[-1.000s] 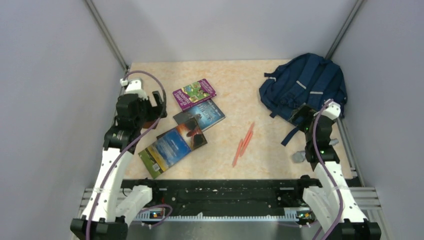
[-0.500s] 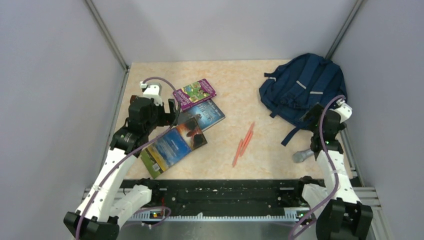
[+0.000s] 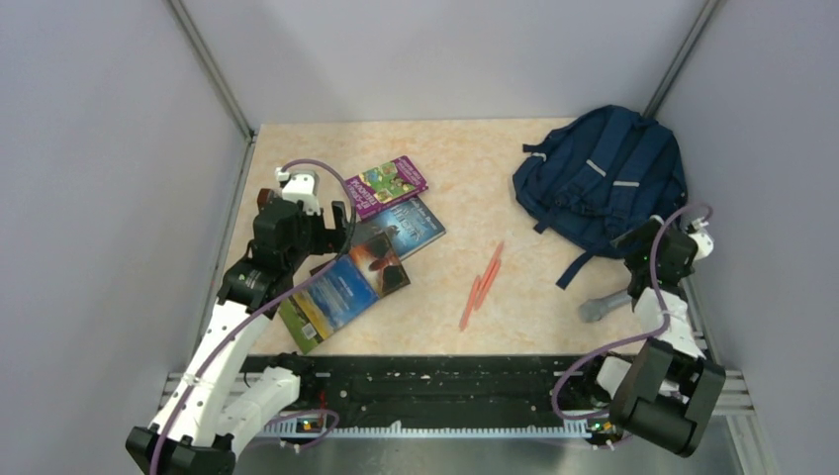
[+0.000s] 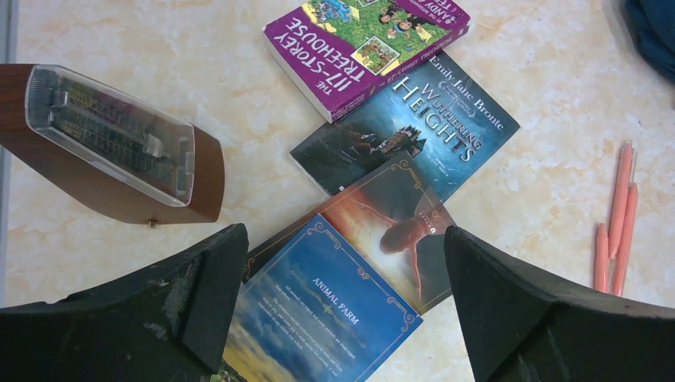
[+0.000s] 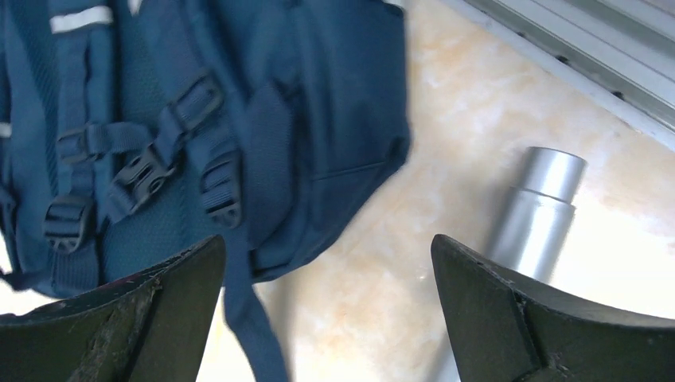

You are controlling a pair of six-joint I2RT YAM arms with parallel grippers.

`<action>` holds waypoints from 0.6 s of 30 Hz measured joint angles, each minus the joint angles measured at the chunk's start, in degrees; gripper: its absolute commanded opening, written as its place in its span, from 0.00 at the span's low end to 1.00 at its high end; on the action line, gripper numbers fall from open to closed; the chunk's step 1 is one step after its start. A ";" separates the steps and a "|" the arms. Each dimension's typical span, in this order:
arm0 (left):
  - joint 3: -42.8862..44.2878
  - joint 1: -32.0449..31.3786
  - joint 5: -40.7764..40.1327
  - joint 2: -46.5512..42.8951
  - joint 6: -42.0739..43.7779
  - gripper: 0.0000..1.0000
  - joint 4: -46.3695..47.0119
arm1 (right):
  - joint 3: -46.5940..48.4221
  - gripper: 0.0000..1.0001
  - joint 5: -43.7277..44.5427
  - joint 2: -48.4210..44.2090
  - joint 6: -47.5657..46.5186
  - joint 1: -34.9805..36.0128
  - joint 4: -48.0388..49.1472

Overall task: Pack the student bag
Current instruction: Adjust the student bag at the center of the board.

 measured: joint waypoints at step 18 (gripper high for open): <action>-0.04 0.00 -0.04 -0.52 0.00 0.98 0.02 | -0.37 0.95 -14.75 15.41 2.86 -7.32 10.23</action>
